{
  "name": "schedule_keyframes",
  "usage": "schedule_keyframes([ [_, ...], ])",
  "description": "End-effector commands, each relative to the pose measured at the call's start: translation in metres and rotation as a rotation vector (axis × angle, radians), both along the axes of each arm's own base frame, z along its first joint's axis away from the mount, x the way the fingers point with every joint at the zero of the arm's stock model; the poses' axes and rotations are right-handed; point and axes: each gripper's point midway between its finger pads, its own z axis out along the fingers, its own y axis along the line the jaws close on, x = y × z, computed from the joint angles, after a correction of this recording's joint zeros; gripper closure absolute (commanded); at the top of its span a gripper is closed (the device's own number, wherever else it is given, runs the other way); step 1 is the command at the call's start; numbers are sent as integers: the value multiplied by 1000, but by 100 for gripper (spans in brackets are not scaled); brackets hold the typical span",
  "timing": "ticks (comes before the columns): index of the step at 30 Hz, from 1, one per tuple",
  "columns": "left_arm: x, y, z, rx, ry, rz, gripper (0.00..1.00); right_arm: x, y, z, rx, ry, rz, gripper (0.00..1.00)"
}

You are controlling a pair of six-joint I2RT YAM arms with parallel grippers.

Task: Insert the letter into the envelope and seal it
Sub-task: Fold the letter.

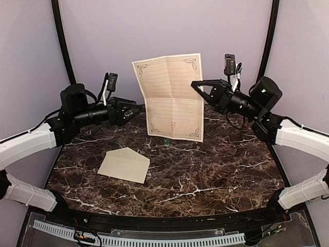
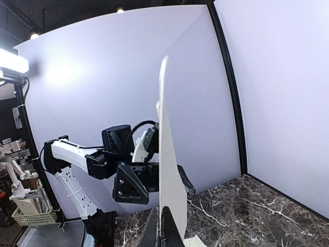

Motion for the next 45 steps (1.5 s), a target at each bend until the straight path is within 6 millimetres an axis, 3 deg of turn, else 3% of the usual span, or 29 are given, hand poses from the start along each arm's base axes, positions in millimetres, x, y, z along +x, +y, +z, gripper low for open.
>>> schedule_keyframes([
  [1,-11,-16,6,-34,-7,-113,1,-17,-7,38,115,-79,68,100],
  [9,-34,-44,17,-61,-50,-280,1,-22,-11,44,141,-80,81,100],
  [11,-40,-48,20,-72,-53,-315,6,-22,-11,43,142,-75,84,100],
  [16,-49,-48,26,-106,-56,-355,45,-19,-11,40,131,-66,66,100],
  [22,-49,-46,27,-112,-54,-346,71,-18,-10,36,122,-59,59,100],
  [31,-47,-47,27,-119,-53,-343,98,-16,-11,30,103,-49,39,100],
  [37,-45,-46,24,-98,-58,-329,100,-11,-12,25,80,-37,13,100],
  [42,-38,-44,13,56,-76,-288,100,-5,-24,20,55,-27,-48,40],
  [45,-37,-42,3,154,-94,-283,100,6,-40,17,28,-8,-132,21],
])
